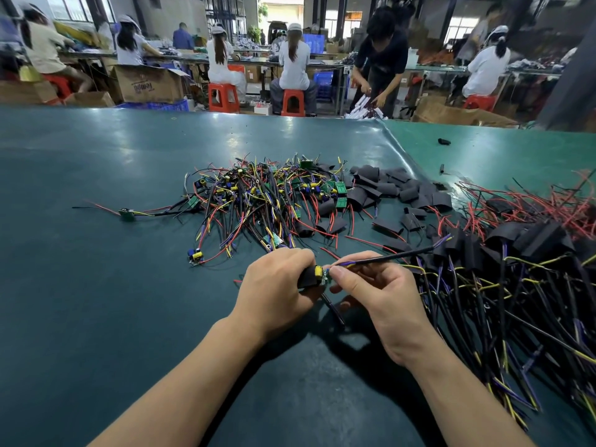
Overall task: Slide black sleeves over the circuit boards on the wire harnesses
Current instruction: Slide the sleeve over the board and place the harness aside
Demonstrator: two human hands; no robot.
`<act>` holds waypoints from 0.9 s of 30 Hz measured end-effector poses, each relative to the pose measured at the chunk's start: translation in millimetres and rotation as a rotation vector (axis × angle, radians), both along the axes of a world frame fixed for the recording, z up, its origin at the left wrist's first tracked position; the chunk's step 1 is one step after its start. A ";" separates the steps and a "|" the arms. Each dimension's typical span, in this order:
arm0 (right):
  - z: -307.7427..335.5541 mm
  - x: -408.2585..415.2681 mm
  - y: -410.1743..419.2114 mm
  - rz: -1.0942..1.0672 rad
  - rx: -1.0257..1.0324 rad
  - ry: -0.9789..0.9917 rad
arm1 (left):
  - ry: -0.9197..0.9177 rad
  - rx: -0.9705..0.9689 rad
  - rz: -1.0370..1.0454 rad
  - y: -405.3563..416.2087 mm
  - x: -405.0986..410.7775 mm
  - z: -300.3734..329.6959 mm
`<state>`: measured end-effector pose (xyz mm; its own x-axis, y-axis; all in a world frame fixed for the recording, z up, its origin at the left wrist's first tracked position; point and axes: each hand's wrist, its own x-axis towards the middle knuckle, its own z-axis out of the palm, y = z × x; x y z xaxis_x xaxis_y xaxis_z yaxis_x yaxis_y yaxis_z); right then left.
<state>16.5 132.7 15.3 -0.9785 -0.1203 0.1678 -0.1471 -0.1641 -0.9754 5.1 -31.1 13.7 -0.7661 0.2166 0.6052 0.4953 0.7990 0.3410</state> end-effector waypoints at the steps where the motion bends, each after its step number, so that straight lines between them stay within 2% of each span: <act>1: 0.0 0.0 0.5 -0.001 0.004 0.000 | 0.019 -0.005 -0.006 0.2 0.4 0.3; 6: -5.2 -1.6 -1.5 0.002 0.054 0.022 | 0.036 -0.086 -0.005 0.7 -0.3 -1.9; 12: -6.9 -3.1 -2.5 -0.107 0.125 0.138 | 0.031 -0.146 -0.043 0.2 -3.7 -1.4; 17: -6.9 -3.0 -2.8 -0.083 0.020 0.063 | 0.084 -0.118 -0.088 1.0 -3.8 0.9; 21: -9.5 -4.5 -1.6 -0.115 0.059 0.066 | 0.156 -0.180 -0.091 1.6 -4.7 3.1; 27: -9.0 -3.5 -2.4 -0.071 0.079 0.083 | 0.160 -0.187 -0.049 -0.2 -6.0 3.4</act>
